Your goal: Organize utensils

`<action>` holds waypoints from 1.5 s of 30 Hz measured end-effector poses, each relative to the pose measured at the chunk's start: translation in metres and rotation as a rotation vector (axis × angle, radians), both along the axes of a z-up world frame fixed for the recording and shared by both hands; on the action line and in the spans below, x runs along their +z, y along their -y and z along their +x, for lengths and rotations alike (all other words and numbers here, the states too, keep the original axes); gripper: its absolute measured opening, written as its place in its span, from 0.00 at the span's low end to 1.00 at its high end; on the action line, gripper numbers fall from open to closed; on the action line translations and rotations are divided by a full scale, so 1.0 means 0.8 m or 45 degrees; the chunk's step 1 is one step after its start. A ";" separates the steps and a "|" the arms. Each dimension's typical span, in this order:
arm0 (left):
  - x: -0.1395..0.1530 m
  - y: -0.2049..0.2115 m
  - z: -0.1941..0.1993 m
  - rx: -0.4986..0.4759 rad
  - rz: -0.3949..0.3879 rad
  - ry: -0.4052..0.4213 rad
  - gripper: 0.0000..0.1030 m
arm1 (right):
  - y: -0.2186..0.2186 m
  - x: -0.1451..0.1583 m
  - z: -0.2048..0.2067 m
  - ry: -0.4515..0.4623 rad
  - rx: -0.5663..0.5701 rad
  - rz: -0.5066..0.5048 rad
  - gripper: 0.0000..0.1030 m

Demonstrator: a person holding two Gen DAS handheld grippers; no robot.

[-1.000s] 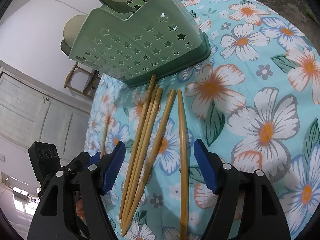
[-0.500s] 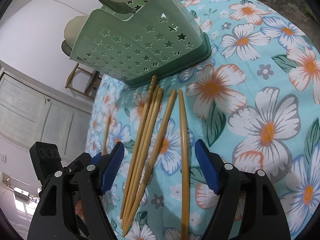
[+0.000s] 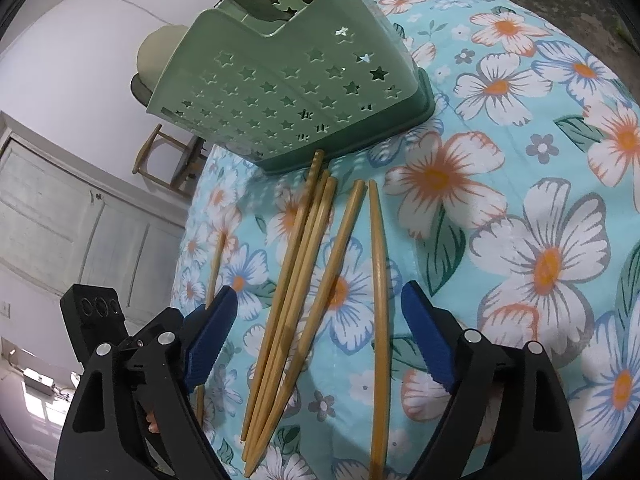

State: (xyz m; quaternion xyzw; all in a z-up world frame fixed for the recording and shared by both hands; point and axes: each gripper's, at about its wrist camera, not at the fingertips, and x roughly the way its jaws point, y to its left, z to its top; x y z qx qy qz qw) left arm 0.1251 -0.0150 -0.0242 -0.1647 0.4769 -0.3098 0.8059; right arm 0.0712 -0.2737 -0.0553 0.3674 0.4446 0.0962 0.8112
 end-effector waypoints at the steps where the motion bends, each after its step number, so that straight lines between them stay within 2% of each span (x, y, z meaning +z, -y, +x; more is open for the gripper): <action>1: 0.000 0.001 -0.001 -0.004 0.013 0.003 0.92 | -0.001 0.000 0.001 0.002 0.001 -0.001 0.81; 4: 0.001 0.006 -0.002 -0.026 0.054 0.011 0.92 | -0.002 -0.001 0.002 0.004 0.001 0.006 0.81; 9: 0.007 -0.003 0.005 0.012 0.015 -0.024 0.92 | 0.000 -0.004 0.003 0.008 0.007 0.016 0.81; 12: 0.022 -0.002 0.011 0.016 0.058 0.055 0.92 | 0.000 -0.004 0.003 0.008 0.010 0.011 0.81; 15: 0.034 0.007 0.022 -0.010 0.143 0.125 0.91 | 0.002 -0.003 0.000 0.008 0.013 0.009 0.81; 17: 0.039 0.019 0.032 -0.037 0.250 0.172 0.80 | 0.001 -0.002 0.000 0.010 0.017 0.004 0.81; 18: 0.038 0.024 0.038 -0.042 0.305 0.180 0.71 | 0.001 -0.003 0.001 0.012 0.019 0.001 0.81; 20: 0.033 0.033 0.051 -0.061 0.405 0.176 0.60 | 0.001 -0.003 0.001 0.013 0.022 -0.002 0.81; 22: 0.023 0.046 0.063 -0.119 0.497 0.148 0.43 | 0.001 -0.002 0.002 0.014 0.028 -0.006 0.81; 23: 0.019 0.051 0.066 -0.141 0.536 0.149 0.41 | 0.001 -0.002 0.002 0.015 0.031 -0.007 0.81; 26: 0.015 0.058 0.070 -0.176 0.612 0.161 0.27 | 0.001 -0.002 0.003 0.015 0.033 -0.007 0.81; 28: 0.016 0.060 0.071 -0.186 0.628 0.160 0.11 | 0.001 -0.002 0.003 0.015 0.034 -0.010 0.81; 32: 0.019 0.058 0.067 -0.180 0.623 0.153 0.06 | -0.002 0.000 0.004 0.008 0.041 -0.048 0.79; 38: 0.024 0.045 0.050 -0.120 0.575 0.143 0.05 | -0.002 0.010 0.002 -0.022 0.027 -0.184 0.65; 42: 0.022 0.046 0.039 -0.125 0.608 0.161 0.05 | -0.004 0.014 0.010 -0.044 0.020 -0.327 0.48; 44: 0.021 0.049 0.036 -0.126 0.631 0.174 0.05 | -0.010 0.015 0.018 -0.047 0.029 -0.433 0.41; 45: 0.020 0.051 0.034 -0.126 0.644 0.179 0.05 | -0.014 0.013 0.023 -0.050 0.035 -0.495 0.34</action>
